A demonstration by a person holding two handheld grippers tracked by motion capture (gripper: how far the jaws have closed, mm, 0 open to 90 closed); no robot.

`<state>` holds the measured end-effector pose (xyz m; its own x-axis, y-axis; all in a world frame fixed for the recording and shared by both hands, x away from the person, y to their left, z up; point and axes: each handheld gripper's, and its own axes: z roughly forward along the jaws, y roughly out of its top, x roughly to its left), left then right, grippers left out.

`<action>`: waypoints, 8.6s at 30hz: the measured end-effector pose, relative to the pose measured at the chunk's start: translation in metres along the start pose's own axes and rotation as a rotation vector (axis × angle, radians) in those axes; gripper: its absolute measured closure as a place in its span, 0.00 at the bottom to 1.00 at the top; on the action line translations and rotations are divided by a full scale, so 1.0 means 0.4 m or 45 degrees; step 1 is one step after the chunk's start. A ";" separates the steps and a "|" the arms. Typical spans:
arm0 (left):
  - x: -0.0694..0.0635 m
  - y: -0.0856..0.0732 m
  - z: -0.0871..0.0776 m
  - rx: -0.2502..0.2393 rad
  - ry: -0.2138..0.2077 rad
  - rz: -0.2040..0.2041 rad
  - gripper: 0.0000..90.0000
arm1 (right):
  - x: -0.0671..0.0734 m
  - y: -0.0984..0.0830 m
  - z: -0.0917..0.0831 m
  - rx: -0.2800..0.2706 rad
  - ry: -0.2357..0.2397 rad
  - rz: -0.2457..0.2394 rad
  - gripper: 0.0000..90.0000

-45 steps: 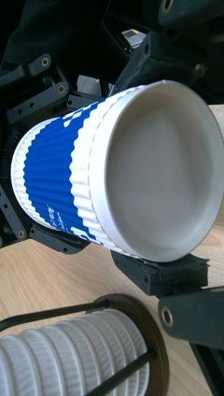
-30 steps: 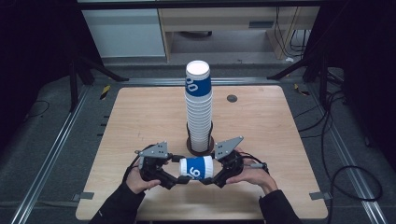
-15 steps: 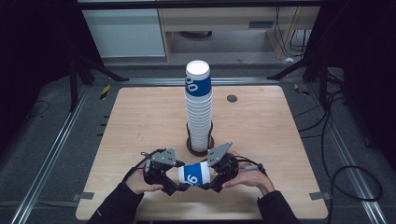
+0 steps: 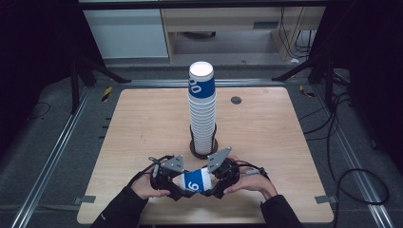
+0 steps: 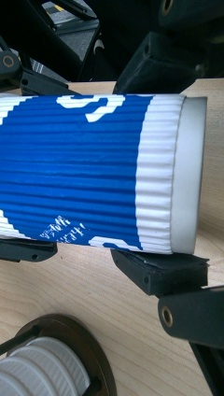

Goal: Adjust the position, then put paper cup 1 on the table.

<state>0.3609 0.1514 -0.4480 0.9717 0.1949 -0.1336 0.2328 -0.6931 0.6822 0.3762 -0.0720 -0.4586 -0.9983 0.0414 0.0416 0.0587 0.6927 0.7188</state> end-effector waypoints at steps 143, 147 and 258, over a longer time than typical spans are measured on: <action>0.040 -0.025 -0.069 -0.360 0.135 -0.138 0.30 | -0.045 -0.010 -0.144 -0.506 -0.191 0.249 0.09; 0.035 -0.022 -0.071 -0.400 0.135 -0.131 0.30 | -0.045 -0.010 -0.148 -0.540 -0.175 0.264 0.09; 0.142 -0.126 -0.135 -0.321 0.581 -0.490 0.18 | -0.248 -0.150 -0.368 -0.184 -1.070 0.807 0.22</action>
<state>0.4023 0.2350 -0.4510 0.6929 0.7108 -0.1206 0.4903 -0.3419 0.8017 0.4714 -0.2237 -0.4035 -0.4608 0.8873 -0.0161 0.5120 0.2806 0.8119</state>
